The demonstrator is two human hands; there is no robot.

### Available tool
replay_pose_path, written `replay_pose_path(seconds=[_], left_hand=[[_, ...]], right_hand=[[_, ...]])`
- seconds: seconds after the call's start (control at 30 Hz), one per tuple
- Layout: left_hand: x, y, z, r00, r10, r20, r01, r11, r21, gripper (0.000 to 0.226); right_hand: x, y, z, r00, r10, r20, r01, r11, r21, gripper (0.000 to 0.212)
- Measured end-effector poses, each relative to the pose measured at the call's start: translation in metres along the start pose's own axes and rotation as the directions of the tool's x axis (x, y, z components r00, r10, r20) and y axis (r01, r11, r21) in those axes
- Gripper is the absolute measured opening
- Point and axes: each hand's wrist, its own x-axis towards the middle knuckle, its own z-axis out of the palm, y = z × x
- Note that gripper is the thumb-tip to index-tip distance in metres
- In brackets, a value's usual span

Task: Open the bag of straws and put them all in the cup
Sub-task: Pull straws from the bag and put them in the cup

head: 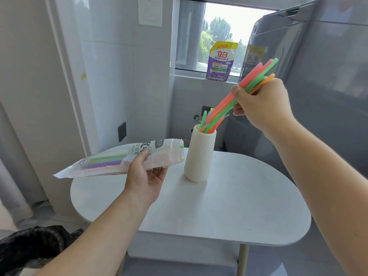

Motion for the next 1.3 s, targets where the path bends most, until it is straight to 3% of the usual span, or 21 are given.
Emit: replay_pose_path(seconds=[0.5, 0.73, 0.93, 1.3], left_hand=[[-0.001, -0.002, 0.001, 1.0, -0.015, -0.02, 0.016, 1.0, 0.016, 0.016], [-0.001, -0.002, 0.0, 1.0, -0.011, -0.006, 0.011, 1.0, 0.015, 0.019], [-0.001, -0.002, 0.0, 1.0, -0.013, -0.01, 0.013, 1.0, 0.013, 0.02], [0.0, -0.002, 0.0, 1.0, -0.012, -0.004, 0.012, 1.0, 0.024, 0.024]], right_hand=[[0.029, 0.008, 0.017, 0.997, -0.016, 0.074, 0.027, 0.99, -0.14, 0.031], [0.037, 0.008, 0.017, 0.999, -0.022, 0.028, 0.026, 0.991, -0.133, 0.032], [0.038, 0.016, 0.022, 0.996, -0.009, 0.092, 0.027, 0.981, -0.191, 0.025], [0.05, 0.024, 0.047, 0.961, 0.123, 0.246, -0.063, 0.969, -0.24, 0.034]])
